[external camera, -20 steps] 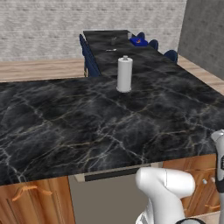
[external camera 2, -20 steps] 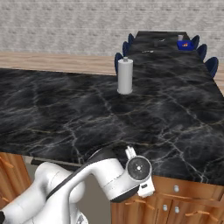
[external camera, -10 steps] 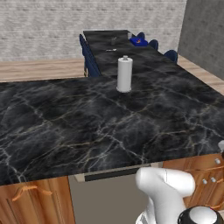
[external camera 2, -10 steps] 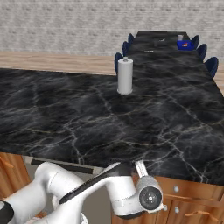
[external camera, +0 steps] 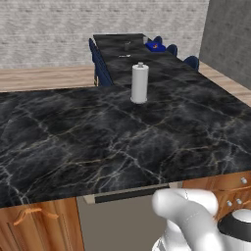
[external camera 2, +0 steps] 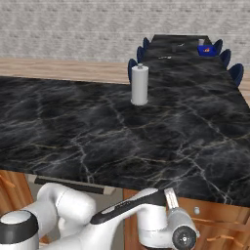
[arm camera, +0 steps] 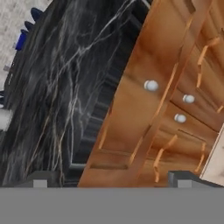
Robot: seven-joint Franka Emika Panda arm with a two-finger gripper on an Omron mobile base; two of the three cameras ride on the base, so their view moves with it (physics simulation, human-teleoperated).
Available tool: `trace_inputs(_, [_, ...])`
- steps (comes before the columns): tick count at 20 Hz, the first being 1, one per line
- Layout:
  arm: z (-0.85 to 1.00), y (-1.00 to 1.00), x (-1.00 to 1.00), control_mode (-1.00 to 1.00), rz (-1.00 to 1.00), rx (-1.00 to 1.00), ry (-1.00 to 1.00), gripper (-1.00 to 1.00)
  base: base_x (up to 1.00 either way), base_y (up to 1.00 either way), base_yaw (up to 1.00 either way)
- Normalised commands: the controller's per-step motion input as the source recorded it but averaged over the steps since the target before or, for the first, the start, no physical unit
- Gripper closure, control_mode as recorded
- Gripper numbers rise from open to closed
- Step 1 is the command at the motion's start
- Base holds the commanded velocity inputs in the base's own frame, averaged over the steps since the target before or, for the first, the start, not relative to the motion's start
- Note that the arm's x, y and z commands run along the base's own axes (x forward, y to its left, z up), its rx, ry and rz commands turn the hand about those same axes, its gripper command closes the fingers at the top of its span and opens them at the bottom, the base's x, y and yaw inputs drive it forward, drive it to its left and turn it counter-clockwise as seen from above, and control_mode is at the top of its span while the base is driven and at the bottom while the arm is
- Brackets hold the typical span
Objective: Take the tongs from the drawer on the right and place them on the dining counter next to the tray containing the hot dog.
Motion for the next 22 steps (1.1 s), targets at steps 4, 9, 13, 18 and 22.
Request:
trace_inputs(4, [-0.26,-0.34,-0.01,-1.00,0.00,0.07,-0.04,-1.00,0.00,0.00,0.00])
trace_inputs(9, [-0.33,-0.07,-0.01,-1.00,0.01,0.03,-0.13,-1.00,0.00,0.00,0.00])
trace_inputs(13, [-0.27,-0.01,0.07,-1.00,0.03,0.03,-0.08,-1.00,0.00,0.00,0.00])
trace_inputs(18, [-0.27,-0.05,0.08,-1.00,0.02,0.01,-0.07,-1.00,0.00,0.00,0.00])
trace_inputs(22, [-0.24,-0.07,0.07,-1.00,0.00,0.02,-0.08,-1.00,0.00,0.00,0.00])
